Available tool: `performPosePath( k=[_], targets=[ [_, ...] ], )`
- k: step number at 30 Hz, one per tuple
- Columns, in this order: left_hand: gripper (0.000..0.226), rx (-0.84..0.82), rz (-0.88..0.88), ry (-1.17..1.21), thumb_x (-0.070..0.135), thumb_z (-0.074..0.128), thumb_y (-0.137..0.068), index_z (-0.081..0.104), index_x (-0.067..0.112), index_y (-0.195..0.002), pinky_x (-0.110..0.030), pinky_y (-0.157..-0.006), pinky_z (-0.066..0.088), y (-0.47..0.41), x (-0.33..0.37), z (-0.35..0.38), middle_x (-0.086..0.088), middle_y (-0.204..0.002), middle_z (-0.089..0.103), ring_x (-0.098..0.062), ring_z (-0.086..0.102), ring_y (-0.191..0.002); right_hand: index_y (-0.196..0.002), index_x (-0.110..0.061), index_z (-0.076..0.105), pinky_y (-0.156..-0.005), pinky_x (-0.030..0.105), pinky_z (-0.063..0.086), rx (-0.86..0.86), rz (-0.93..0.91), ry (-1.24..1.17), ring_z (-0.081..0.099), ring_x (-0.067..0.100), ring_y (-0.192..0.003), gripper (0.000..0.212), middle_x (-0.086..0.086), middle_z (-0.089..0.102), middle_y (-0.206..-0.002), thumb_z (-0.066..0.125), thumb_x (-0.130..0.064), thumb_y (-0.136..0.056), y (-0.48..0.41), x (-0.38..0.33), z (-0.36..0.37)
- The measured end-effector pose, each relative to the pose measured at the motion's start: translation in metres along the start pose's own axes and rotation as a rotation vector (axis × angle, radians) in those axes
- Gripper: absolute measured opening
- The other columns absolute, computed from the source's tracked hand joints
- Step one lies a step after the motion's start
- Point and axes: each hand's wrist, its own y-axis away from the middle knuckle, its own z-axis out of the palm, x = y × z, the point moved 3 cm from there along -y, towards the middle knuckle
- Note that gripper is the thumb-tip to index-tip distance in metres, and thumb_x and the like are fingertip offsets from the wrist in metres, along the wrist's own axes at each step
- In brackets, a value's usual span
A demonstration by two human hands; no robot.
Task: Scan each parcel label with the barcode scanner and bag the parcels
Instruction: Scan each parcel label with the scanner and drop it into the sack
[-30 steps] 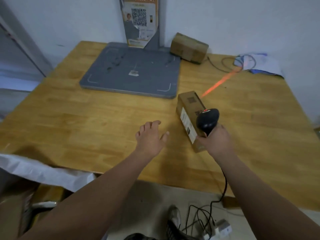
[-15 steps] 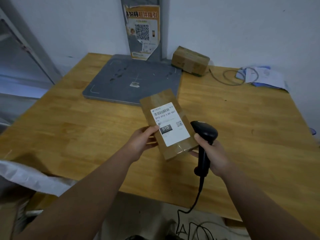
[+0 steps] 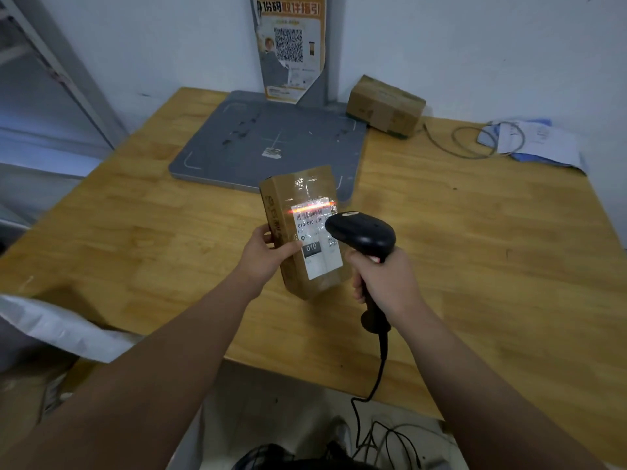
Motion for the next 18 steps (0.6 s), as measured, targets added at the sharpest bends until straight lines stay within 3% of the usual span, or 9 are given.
performPosePath(
  k=[6, 18],
  targets=[
    [0.076, -0.001, -0.015, 0.001, 0.028, 0.080, -0.077, 0.041, 0.014, -0.141, -0.044, -0.100, 0.049, -0.0048, -0.0030, -0.0013, -0.003, -0.127, 0.055, -0.022, 0.056, -0.117, -0.067, -0.003, 0.059, -0.049, 0.028, 0.049, -0.002, 0.025, 0.063, 0.055, 0.019, -0.042, 0.019, 0.005, 0.055, -0.047, 0.062, -0.013, -0.083, -0.0001, 0.0014, 0.0012],
    [0.072, -0.010, -0.027, 0.017, 0.026, 0.079, -0.078, 0.042, 0.013, -0.138, -0.043, -0.099, 0.050, -0.0092, -0.0046, -0.0017, -0.001, -0.120, 0.057, -0.022, 0.058, -0.114, -0.076, -0.001, 0.059, -0.045, 0.026, 0.046, 0.013, 0.039, 0.093, 0.054, 0.018, -0.038, 0.014, 0.002, 0.054, -0.045, 0.062, -0.014, -0.081, -0.0034, -0.0003, 0.0025]
  ],
)
